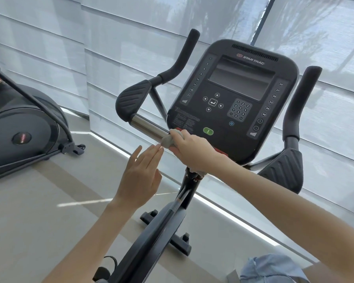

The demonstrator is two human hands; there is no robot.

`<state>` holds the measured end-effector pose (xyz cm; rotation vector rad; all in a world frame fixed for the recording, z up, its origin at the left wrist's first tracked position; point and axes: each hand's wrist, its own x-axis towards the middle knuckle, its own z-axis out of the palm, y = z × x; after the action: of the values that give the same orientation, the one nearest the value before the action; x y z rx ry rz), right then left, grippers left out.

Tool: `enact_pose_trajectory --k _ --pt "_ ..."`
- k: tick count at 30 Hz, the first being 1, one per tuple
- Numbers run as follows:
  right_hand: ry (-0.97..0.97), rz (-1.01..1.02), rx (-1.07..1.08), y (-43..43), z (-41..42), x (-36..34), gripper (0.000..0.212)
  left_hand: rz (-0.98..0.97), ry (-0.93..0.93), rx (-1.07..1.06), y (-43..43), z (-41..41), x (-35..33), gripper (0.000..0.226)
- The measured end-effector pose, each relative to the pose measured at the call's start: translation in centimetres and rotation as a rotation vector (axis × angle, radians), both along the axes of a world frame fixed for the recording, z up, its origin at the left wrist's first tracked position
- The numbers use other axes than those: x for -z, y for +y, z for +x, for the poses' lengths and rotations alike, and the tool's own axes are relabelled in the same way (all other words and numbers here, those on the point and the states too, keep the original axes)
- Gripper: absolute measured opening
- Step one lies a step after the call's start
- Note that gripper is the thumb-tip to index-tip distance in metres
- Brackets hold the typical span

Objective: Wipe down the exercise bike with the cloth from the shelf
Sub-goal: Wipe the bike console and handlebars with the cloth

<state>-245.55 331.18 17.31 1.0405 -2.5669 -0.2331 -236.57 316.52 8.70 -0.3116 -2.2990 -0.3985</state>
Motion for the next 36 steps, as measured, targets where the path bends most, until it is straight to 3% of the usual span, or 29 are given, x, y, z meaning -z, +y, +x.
enact_pose_trajectory --k 4,10,13,17,22,29,36 --pt "-0.342 -0.172 0.006 1.7 -0.4 -1.5 0.034 -0.026 -0.048 -0.006 1.0 0.5 -0.1 0.053" --pt "-0.39 -0.139 0.122 8.0 3.0 -1.7 0.041 -0.05 -0.115 0.007 2.7 0.5 -1.0 0.064" --pt "-0.242 0.005 0.215 11.2 5.3 -1.6 0.053 -0.073 -0.14 0.02 3.8 0.1 -1.5 0.067" --pt "0.03 0.241 0.05 13.2 8.6 -1.5 0.051 -0.098 -0.166 0.025 4.6 -0.5 -1.6 0.07" --pt "0.23 0.258 -0.146 13.9 8.7 -0.7 0.035 -0.064 -0.157 0.056 4.3 -0.8 -1.6 0.069" --pt "0.409 0.301 0.042 8.3 6.0 1.4 0.066 -0.018 -0.114 0.07 4.2 -0.9 -1.7 0.066" --pt "0.401 0.068 0.119 8.0 6.4 1.2 0.051 -0.039 -0.107 0.036 4.5 -0.9 -1.6 0.07"
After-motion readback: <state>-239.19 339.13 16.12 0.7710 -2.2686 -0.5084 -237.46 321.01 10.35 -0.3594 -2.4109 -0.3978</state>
